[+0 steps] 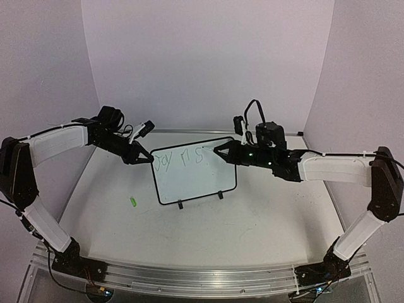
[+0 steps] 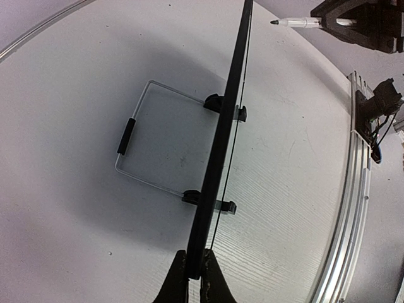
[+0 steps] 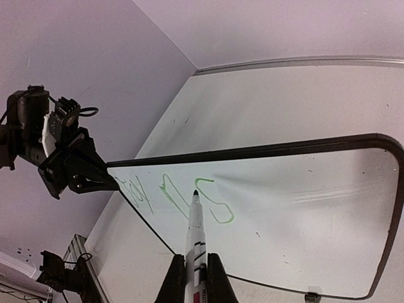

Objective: Write a sentence on the whiteboard
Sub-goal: Write on the whiteboard with the whiteboard marker without the cap.

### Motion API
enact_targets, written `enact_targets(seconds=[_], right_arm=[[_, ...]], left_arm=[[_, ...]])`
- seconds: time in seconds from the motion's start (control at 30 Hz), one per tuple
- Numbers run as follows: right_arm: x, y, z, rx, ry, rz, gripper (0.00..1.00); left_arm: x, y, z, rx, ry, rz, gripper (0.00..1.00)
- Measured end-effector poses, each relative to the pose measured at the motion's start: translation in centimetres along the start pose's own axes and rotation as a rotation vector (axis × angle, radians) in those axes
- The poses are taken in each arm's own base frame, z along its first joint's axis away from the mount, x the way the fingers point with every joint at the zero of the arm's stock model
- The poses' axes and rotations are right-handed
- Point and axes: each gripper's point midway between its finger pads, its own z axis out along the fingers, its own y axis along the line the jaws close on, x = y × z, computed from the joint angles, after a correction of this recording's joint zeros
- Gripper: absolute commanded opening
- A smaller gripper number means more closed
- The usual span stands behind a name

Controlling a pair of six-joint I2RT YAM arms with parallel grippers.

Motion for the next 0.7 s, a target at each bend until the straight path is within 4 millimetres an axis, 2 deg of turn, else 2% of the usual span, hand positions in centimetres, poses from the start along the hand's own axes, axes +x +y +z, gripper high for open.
enact_targets(seconds=[0.33,0.7], right_arm=[[0.3,-1.3,0.0,0.065,0.001,0.000,0.00],[1.2,-2.2,0.9,0.086,0.029,0.002,0.00]], left_arm=[[0.0,0.0,0.0,0.000,0.000,0.001,0.00],[0.0,0.0,0.0,0.000,0.001,0.000,0.00]])
